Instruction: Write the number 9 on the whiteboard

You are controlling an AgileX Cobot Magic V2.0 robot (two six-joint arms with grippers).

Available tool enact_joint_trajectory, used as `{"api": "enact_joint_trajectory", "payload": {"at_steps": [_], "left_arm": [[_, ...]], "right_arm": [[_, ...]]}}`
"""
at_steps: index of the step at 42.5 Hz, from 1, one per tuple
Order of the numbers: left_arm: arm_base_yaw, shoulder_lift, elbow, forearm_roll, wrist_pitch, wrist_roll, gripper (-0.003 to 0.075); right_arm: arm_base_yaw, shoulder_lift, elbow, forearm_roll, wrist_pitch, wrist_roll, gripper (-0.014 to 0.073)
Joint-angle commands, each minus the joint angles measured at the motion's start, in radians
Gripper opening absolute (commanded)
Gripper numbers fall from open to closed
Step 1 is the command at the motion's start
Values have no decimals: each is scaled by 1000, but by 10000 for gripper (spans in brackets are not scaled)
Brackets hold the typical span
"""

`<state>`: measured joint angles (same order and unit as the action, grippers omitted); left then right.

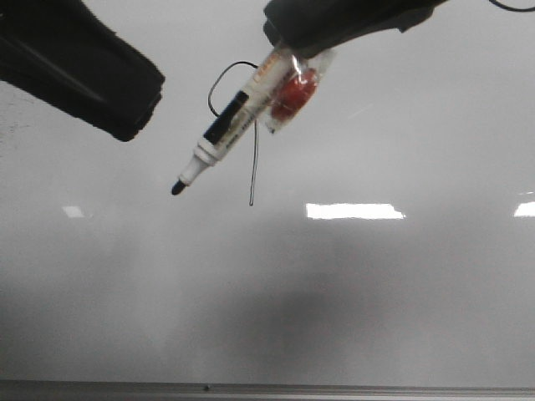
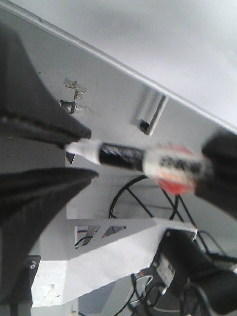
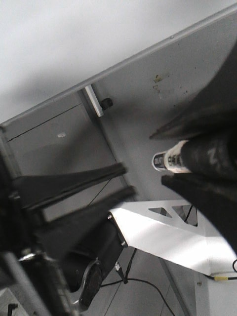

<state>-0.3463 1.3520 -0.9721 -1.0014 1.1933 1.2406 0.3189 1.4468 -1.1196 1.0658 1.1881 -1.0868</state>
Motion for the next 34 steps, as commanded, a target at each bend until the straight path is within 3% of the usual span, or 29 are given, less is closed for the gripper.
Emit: {"api": "enact_joint_trajectory", "payload": {"at_steps": [1, 5, 14, 17, 30, 34], "left_arm": [[-51, -30, -46, -58, 20, 9, 304], [-73, -30, -58, -58, 20, 9, 372], [-84, -30, -58, -63, 43, 15, 365], [-84, -30, -58, -63, 58, 15, 323], [-84, -30, -58, -57, 67, 15, 9], [-84, -30, -58, -57, 67, 15, -19]], "right_arm": [[34, -37, -49, 48, 96, 27, -67], [63, -37, -49, 48, 99, 29, -67], [108, -36, -49, 75, 102, 32, -67], [113, -36, -49, 78, 96, 32, -67], [113, -36, -49, 120, 91, 32, -68], [113, -36, -49, 133, 70, 32, -68]]}}
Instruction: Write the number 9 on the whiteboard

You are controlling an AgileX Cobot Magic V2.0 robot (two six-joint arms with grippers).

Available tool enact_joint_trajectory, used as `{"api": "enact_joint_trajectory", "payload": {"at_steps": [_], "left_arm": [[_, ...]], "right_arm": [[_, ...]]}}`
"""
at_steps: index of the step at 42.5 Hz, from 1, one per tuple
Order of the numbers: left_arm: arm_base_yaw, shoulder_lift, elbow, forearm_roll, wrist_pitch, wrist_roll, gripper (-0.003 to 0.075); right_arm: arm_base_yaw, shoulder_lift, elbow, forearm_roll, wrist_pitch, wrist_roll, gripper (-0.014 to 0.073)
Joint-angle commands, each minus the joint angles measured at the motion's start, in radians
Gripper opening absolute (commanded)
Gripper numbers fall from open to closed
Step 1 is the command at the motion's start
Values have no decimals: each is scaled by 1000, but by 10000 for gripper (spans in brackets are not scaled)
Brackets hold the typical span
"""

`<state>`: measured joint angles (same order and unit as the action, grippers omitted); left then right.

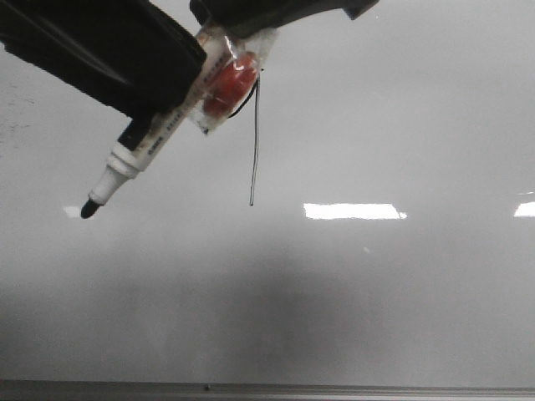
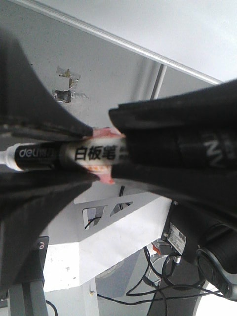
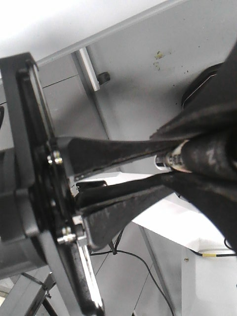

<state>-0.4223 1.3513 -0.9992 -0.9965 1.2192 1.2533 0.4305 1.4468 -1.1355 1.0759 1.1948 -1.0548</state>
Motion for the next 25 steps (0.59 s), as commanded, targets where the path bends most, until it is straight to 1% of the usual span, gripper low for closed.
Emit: {"api": "enact_joint_trajectory", "payload": {"at_steps": [1, 8, 10, 12, 14, 20, 21, 22, 25], "left_arm": [[-8, -29, -31, -62, 41, 2, -19], [-8, -29, -31, -62, 41, 2, -19], [-8, -29, -31, -64, 41, 2, -19], [-8, -29, -31, -66, 41, 2, -19], [-8, -29, -31, -67, 41, 4, -19], [-8, -29, -31, -67, 41, 7, -19], [-8, -29, -31, -67, 39, 7, -19], [-8, -29, -31, -66, 39, 7, -19], [-8, -29, -31, -61, 32, 7, -19]], "right_arm": [[1, -36, -33, 123, 58, 0, -68], [1, -36, -33, 135, 35, 0, -62], [1, -36, -33, 144, 35, 0, -32], [1, -36, -33, 156, 35, 0, 16], [1, -36, -33, 166, 34, 0, 97], [1, -36, -33, 197, 34, 0, 412], [1, -36, -33, 204, 34, 0, 439], [1, -36, -34, 214, 33, -1, 497], [0, -39, -43, 237, 25, -18, 566]]}}
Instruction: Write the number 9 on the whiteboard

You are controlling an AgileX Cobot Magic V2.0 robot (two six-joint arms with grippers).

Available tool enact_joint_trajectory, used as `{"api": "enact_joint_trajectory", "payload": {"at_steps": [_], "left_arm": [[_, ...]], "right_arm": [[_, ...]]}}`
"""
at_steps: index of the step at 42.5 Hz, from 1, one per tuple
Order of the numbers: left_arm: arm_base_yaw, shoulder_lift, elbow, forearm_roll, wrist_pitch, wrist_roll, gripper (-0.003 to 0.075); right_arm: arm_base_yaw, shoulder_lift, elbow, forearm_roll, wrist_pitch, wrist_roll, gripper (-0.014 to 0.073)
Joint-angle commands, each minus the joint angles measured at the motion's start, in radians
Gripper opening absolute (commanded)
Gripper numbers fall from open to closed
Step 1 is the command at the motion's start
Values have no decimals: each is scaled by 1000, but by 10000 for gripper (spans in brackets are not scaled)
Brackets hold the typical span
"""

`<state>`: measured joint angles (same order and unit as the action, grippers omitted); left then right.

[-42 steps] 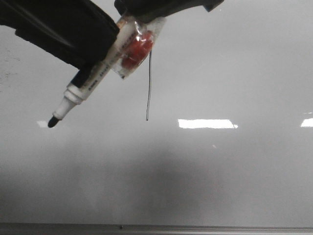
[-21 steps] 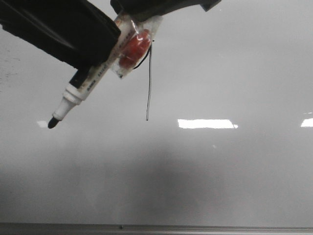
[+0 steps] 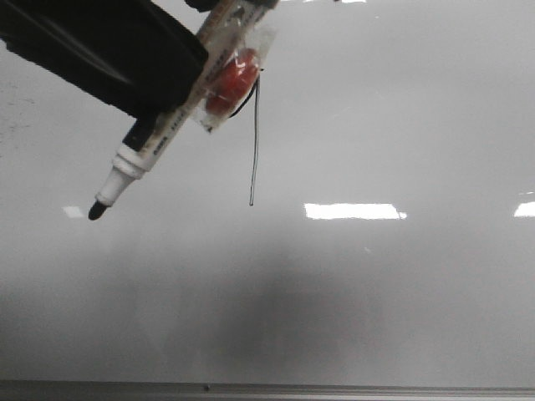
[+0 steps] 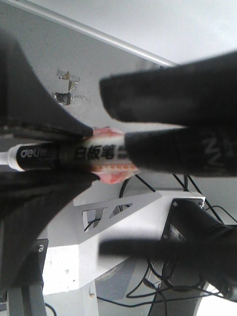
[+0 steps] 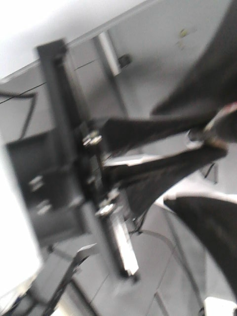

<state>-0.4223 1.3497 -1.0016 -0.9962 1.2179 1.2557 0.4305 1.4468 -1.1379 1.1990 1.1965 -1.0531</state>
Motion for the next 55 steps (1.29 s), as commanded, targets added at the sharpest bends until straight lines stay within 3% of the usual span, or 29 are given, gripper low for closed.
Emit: {"api": "enact_joint_trajectory", "payload": {"at_steps": [1, 7, 11, 20, 27, 36, 45, 55], "left_arm": [[-8, -27, -28, -61, 33, 5, -19], [-6, -24, -28, -26, 15, -3, -19], [-6, -24, -28, 49, -80, -75, -19], [44, -24, -28, 363, -393, -493, -19], [172, -24, -28, 437, -565, -724, -19], [324, -11, 5, 462, -759, -788, -19], [331, 65, 14, 457, -865, -788, -19], [320, 142, 14, 453, -911, -788, -18]], "right_arm": [[0, -43, -47, 118, 17, -27, 573], [-5, -104, -66, 113, -84, -50, 570], [-33, -180, -64, 59, -188, -52, 570], [-140, -424, 15, -123, -412, 4, 526], [-198, -607, 217, -152, -539, 37, 414], [-200, -788, 440, -144, -627, 37, 196], [-200, -853, 483, -144, -619, 37, -62], [-200, -852, 483, -144, -621, 37, -70]]}}
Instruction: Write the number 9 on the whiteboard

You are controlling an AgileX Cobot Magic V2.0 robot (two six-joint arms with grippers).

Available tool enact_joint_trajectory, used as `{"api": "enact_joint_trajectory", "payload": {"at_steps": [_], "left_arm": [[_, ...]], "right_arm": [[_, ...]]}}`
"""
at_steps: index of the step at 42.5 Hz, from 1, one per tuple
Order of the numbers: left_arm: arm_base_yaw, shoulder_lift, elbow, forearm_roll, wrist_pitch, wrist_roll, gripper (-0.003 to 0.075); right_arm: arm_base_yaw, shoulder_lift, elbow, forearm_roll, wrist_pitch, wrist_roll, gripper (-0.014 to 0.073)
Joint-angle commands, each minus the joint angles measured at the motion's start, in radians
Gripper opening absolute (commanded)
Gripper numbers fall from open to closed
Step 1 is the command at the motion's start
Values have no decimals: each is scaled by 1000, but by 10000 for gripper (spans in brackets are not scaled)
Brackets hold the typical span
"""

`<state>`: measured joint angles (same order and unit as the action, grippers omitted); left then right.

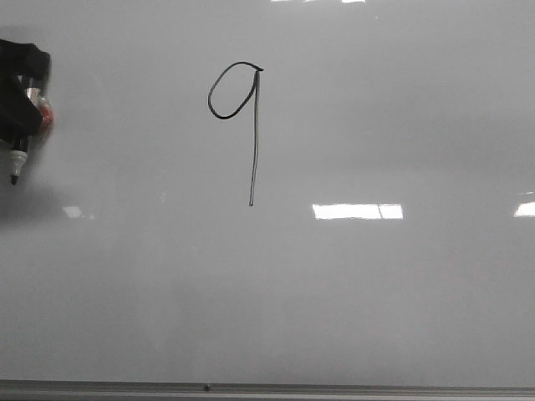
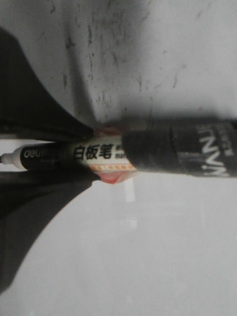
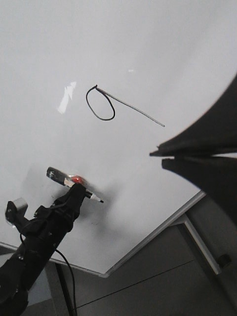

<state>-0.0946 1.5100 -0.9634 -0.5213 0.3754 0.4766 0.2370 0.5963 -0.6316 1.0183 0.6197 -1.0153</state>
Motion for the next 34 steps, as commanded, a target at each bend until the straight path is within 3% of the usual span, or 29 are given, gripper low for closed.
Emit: {"api": "enact_joint_trajectory", "payload": {"at_steps": [1, 9, 20, 30, 34], "left_arm": [[-8, -18, -24, -21, -68, -9, -17], [-8, -18, -24, -21, -46, -9, 48], [-8, -18, -24, -21, -39, -9, 274], [-8, -29, -24, -17, -39, -9, 363], [-8, -67, -24, 13, -36, -5, 365]], "right_arm": [[-7, -2, -24, 37, -44, -1, -70], [-7, -2, -24, 37, -41, -1, -70], [-7, -2, -24, 37, -39, -1, -70], [-7, -2, -24, 37, -41, -1, -70], [-7, -2, -24, 37, -47, -1, -70]]}}
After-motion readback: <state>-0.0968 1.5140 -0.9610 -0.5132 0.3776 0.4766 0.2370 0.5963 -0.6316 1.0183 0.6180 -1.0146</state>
